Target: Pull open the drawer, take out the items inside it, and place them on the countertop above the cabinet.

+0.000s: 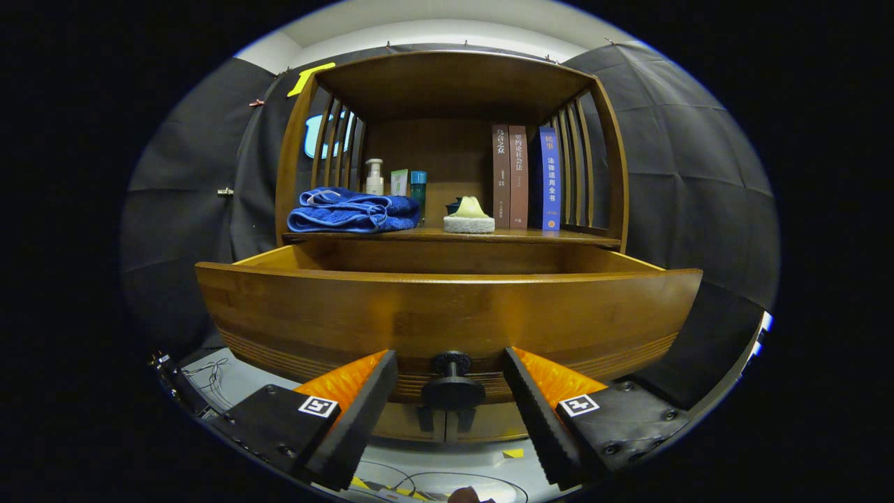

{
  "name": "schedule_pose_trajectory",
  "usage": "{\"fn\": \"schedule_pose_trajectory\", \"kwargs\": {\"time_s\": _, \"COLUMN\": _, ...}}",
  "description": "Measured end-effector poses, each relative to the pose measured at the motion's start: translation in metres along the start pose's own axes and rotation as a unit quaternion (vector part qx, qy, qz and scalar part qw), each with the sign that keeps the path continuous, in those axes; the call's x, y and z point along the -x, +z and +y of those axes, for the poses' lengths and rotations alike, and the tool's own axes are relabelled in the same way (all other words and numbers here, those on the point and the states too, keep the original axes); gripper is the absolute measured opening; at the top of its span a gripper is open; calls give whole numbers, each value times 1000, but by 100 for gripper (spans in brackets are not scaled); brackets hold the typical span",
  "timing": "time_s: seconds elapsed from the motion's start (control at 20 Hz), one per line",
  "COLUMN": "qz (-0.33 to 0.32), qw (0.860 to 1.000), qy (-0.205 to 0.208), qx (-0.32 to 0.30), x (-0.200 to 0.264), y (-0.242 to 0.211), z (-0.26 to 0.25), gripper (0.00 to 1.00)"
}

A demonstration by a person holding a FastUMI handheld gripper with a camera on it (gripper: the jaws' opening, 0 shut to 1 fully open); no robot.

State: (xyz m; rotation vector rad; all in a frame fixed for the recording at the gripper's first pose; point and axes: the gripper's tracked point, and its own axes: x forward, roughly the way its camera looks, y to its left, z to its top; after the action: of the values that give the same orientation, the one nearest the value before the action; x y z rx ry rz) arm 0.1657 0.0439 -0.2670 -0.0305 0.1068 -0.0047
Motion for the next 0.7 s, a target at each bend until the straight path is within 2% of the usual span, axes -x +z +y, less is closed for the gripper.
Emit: {"fn": "schedule_pose_trajectory", "kwargs": {"time_s": 0.7, "qz": -12, "qw": 1000, "qy": 1, "qx": -2, "x": -89, "y": 20, "z": 2, "gripper": 99}}
